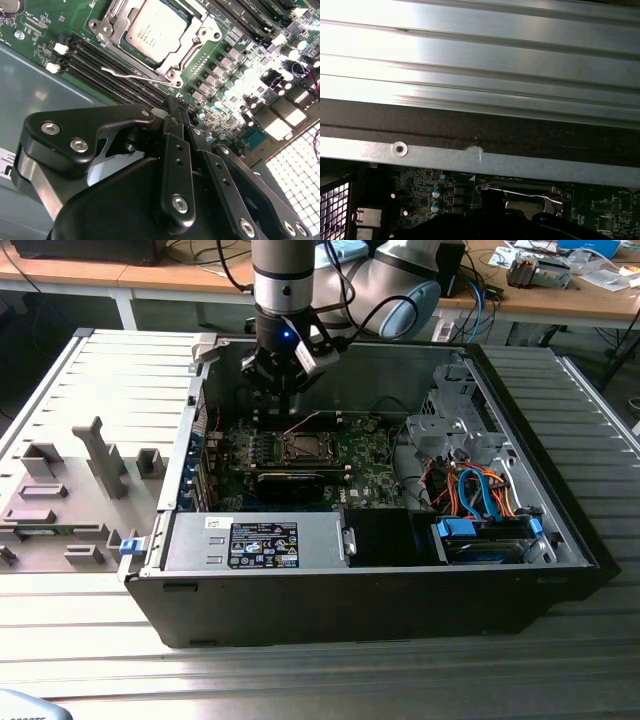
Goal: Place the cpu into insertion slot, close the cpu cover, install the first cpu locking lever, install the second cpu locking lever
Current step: 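Install the first cpu locking lever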
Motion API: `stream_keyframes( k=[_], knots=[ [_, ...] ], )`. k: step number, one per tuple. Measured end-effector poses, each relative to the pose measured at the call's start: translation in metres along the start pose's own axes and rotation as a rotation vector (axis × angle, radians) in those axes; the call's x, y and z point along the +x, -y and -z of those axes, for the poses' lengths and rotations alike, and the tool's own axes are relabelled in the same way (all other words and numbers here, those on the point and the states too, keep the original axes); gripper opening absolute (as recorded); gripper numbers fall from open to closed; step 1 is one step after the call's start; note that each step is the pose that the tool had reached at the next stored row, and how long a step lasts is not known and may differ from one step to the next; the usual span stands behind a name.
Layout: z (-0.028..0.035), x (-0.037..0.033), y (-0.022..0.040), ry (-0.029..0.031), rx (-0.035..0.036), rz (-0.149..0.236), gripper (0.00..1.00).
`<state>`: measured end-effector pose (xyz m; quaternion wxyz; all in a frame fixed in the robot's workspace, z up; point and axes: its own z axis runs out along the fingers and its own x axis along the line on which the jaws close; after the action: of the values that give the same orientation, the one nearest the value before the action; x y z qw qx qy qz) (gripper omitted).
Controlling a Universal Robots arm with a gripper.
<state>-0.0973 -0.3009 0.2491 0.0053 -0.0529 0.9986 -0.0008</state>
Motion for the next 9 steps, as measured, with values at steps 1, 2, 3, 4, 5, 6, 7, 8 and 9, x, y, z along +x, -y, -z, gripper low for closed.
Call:
stream_keyframes(
  k=[1,2,3,4,5,6,7,8,9],
  knots=[
    [-0.0001,-0.0001,0.0000,0.0000,0.0000,0.000,0.11],
    [-0.0004,-0.0002,0.0000,0.0001,0.0000,0.000,0.11],
    [-0.0008,-0.0005,0.0000,0.0002,-0.0002,0.000,0.11],
    [-0.0010,-0.0006,0.0000,0.0001,-0.0001,0.000,0.11],
    [-0.0014,-0.0006,0.0001,0.0000,0.0000,0.000,0.11],
    [-0.0017,-0.0007,0.0001,0.0001,0.0000,0.000,0.11],
    [-0.0025,-0.0009,0.0001,0.0000,0.0000,0.000,0.11],
    [-0.0030,-0.0010,0.0001,0.0000,0.0000,0.000,0.11],
    [-0.0035,-0.0010,0.0001,0.0000,0.0000,0.000,0.11]
  ],
)
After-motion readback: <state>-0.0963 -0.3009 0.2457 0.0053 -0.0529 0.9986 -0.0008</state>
